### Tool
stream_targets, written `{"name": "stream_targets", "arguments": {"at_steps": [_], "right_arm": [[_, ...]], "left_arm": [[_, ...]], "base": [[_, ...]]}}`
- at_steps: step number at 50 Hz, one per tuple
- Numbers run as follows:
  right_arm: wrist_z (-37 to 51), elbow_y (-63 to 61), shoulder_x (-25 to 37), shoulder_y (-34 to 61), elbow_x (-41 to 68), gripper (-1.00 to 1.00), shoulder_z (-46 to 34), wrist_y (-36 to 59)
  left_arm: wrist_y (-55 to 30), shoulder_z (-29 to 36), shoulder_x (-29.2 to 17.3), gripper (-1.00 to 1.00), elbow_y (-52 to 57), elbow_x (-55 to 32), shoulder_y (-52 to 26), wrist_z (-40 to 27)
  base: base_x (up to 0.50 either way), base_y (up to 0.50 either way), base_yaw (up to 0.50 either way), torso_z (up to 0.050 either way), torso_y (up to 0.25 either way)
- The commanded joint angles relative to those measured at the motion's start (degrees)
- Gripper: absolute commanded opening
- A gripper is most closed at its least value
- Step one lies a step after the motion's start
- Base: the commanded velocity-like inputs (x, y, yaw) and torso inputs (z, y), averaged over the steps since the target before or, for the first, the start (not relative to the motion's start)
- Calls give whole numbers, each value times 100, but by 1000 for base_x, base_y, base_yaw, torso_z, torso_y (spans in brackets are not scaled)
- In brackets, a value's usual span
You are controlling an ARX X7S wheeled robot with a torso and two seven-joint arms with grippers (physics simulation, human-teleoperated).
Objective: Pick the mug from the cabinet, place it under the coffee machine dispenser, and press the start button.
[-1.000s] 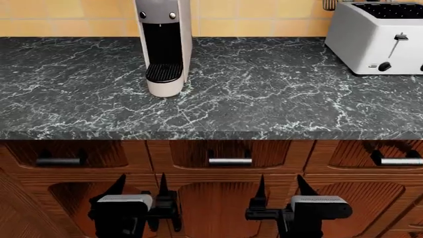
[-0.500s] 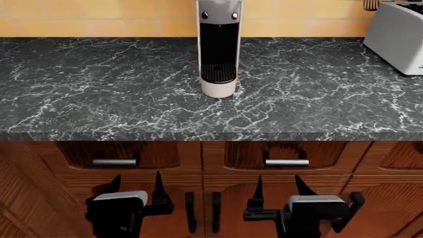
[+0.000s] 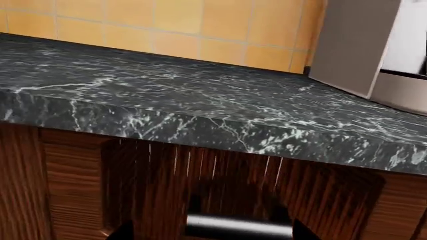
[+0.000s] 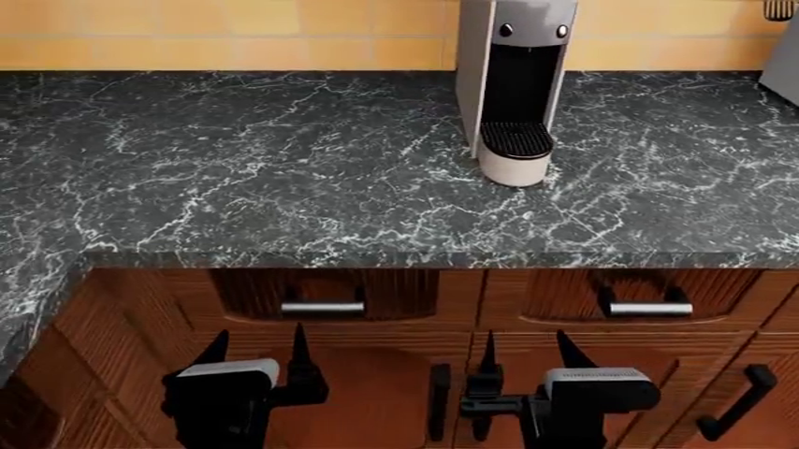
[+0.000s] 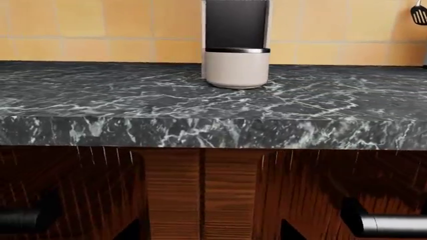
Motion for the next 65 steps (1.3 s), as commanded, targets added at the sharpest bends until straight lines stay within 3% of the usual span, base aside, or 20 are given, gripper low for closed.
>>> {"name": "stream_targets", "arguments": {"at_steps": [1,6,9,11,13,14,15,16,17,18,19,22,25,26,28,31,60,65], "right_arm": [[59,-53,52,-30,68,100,-50,9],[93,-312,93,-114,136,100,-54,132],[285,-1291,193,-234,159,100,57,550],[505,-2954,462,61,98,100,207,1836],[648,-4672,830,1548,328,100,555,3555],[1508,-5506,1585,2408,1187,100,654,4415],[2367,-5506,1983,3267,2046,100,996,5274],[2450,-5188,1873,4127,2906,100,1160,6134],[2356,-4536,1966,4986,3527,100,808,6993],[2180,-3725,2068,5845,3164,100,344,7406],[1976,-2869,2120,6705,2779,100,-105,6997],[1276,-476,1895,9283,2128,100,-912,6107],[796,1749,1519,11646,1732,100,-1328,5453],[684,2268,1430,11830,1654,100,-1381,5248],[515,3064,1282,12052,1610,100,-1384,4987],[415,3857,1130,12187,1699,100,-1204,4842],[-274,4219,1073,12293,1878,100,-1494,5243],[-301,4202,1124,12263,1899,100,-1493,5311]], "left_arm": [[46,91,-62,100,23,-29,37,-44],[-109,127,-145,100,354,-102,101,-65],[-432,85,-308,100,1093,-323,26,-59],[-1026,-80,-564,100,2278,-535,-429,-262],[-2256,-377,-849,100,3263,-1013,-1848,-703],[-3038,-514,-926,100,3297,-1389,-2708,-931],[-3522,-516,-943,100,2954,-1496,-3567,-1056],[-3612,-488,-842,100,2281,-1401,-4426,-1119],[-3480,-378,-752,100,1511,-1178,-5286,-1105],[-3385,-246,-679,100,652,-951,-6145,-1080],[-3366,-269,-548,100,-208,-857,-6960,-1117],[-2657,-162,-377,100,-2786,-510,-8404,-788],[-1371,95,-314,100,-5364,-17,-9352,-522],[-1061,142,-303,100,-6224,72,-9536,-470],[-900,166,-295,100,-7194,115,-9776,-359],[-718,219,-283,100,-7789,207,-9892,-320],[-1222,360,-349,100,-7135,340,-9529,-128],[-1501,386,-359,100,-6708,314,-9390,-104]], "base": [[16,500,0,0,0],[12,500,0,0,0],[0,0,0,0,0],[0,0,0,0,0],[0,0,0,0,0],[0,0,0,0,0],[0,0,0,0,0],[0,0,0,0,0],[0,0,0,0,0],[0,0,0,0,0],[0,0,0,0,0],[0,0,0,0,0],[0,0,0,0,0],[0,0,0,0,0],[0,0,0,0,0],[0,0,0,0,0],[22,61,0,0,0],[500,0,0,0,0]]}}
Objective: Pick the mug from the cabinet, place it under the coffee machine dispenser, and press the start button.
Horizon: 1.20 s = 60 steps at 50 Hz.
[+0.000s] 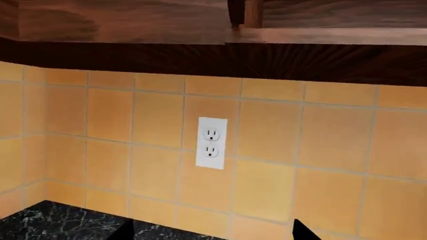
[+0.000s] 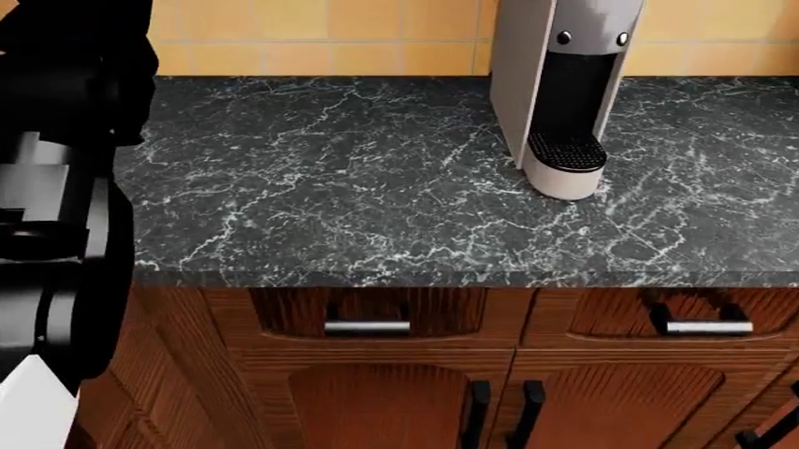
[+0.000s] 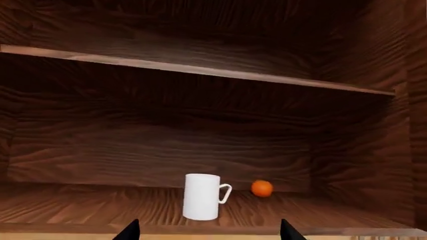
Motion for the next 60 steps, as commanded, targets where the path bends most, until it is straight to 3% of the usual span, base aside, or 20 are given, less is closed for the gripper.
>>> {"name": "stream_targets", "arguments": {"at_steps": [1,20,36,60], "right_arm": [[-136,128,41,100,35,100,-93,147],[-190,137,72,62,94,100,-58,195],[-217,26,74,-6,193,100,6,263],[-260,93,87,-72,216,100,10,221]], "left_arm": [[-337,63,-17,100,417,-4,131,57],[-181,103,-11,100,222,29,27,48],[-267,114,-46,100,375,23,48,-6],[-83,151,-8,100,93,33,-53,29]], "base": [[500,0,0,0,0],[500,0,0,0,0],[10,-168,0,0,0],[500,0,0,0,1]]}}
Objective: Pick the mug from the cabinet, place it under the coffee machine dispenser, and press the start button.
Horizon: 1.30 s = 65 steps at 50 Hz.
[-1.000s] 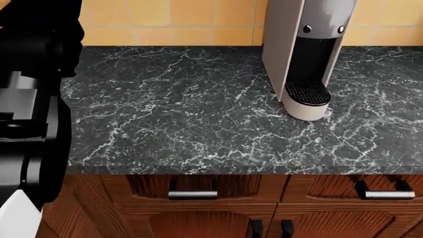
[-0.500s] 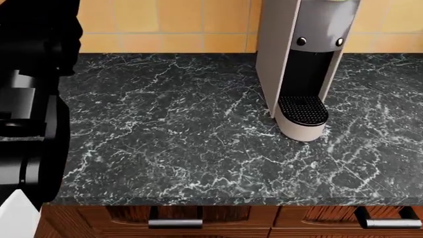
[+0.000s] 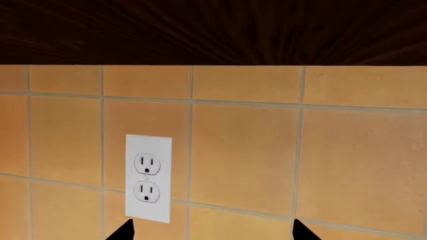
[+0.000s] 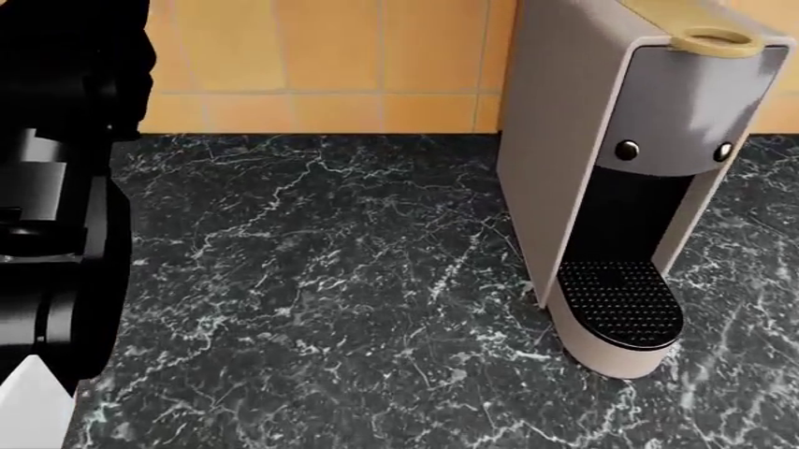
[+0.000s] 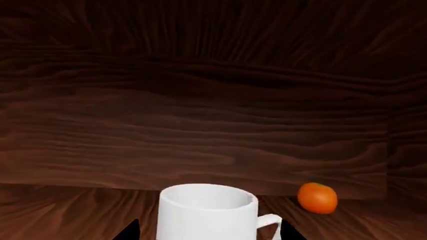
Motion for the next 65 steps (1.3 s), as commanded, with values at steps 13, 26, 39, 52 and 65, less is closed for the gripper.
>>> {"name": "stream_targets", "arguments": {"at_steps": [13,26,39,52,65], "right_arm": [[291,155,-58,-111,-123,100,-64,128],[492,-1071,183,-414,64,-100,384,-387],[635,-1274,267,-406,-107,-100,321,-582],[665,-1257,268,-428,-100,-100,323,-540],[1678,-5005,978,-1377,1248,-100,1458,2853]], "left_arm": [[-264,0,-51,100,417,-86,78,-25],[-189,19,-34,100,332,-74,70,-52],[-188,30,-40,100,336,-78,65,-66],[-131,42,-34,100,248,-80,49,-56],[246,44,44,100,-317,-73,-29,5]], "base": [[231,0,0,0,1],[0,0,0,0,0],[-223,0,0,0,0],[-462,0,0,0,0],[0,0,0,0,0]]}}
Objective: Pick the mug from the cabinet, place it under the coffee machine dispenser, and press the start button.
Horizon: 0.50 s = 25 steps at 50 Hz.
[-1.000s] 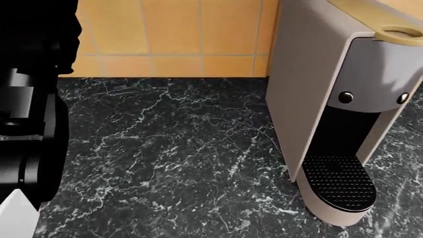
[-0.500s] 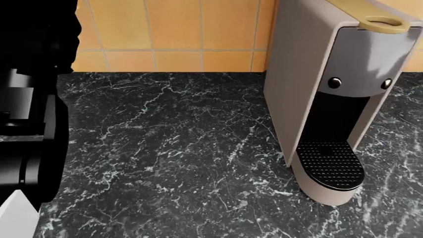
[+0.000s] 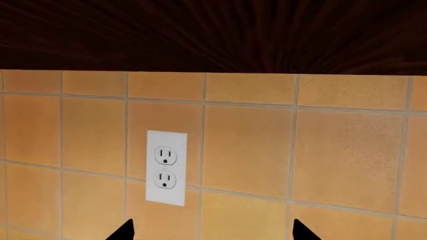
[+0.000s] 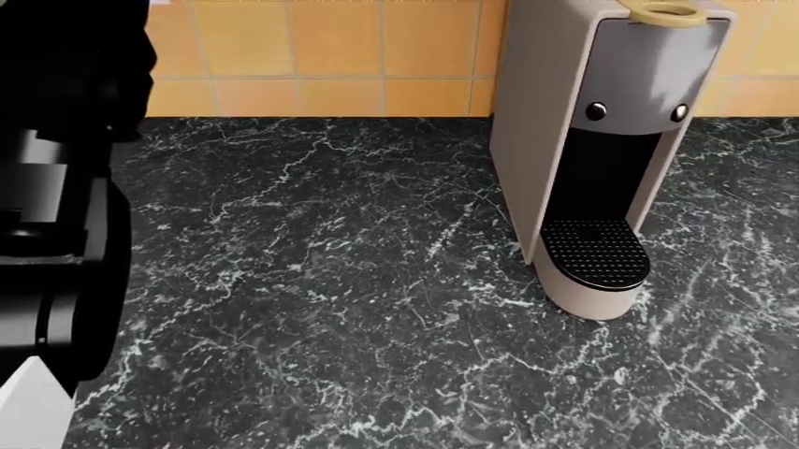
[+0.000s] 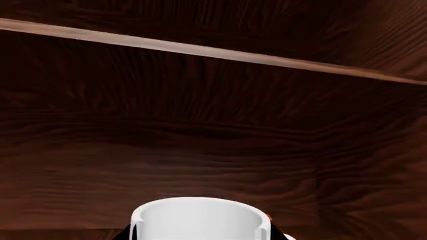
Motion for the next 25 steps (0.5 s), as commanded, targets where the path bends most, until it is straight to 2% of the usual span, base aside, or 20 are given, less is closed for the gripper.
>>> {"name": "stream_targets", "arguments": {"at_steps": [1,3,6,9,14,18,25], "right_arm": [[695,-2867,428,-795,1069,-100,1121,2558],[1163,-3233,571,-1042,1810,-100,1420,2840],[2575,-3408,1037,-1388,3770,-100,1742,2834],[3405,-3524,1339,-1706,4923,-100,2025,2797],[4162,-3702,1795,-2303,6019,-100,2412,2665],[4650,-3781,2103,-2508,6661,-100,2424,2571],[5022,-4071,2695,-3254,7413,-100,2830,2307]], "left_arm": [[251,5,60,100,-384,2,-52,35],[243,12,60,100,-372,-5,-44,35],[261,14,51,100,-397,-2,-49,31],[284,18,47,100,-430,5,-49,22],[205,24,52,100,-302,2,-5,-7],[170,32,70,100,-243,-2,20,-17],[263,37,99,100,-374,-7,9,2]], "base": [[0,0,0,0,0],[0,0,0,0,0],[0,0,0,0,0],[0,0,0,0,0],[0,0,0,0,0],[0,0,0,0,0],[0,0,0,0,0]]}}
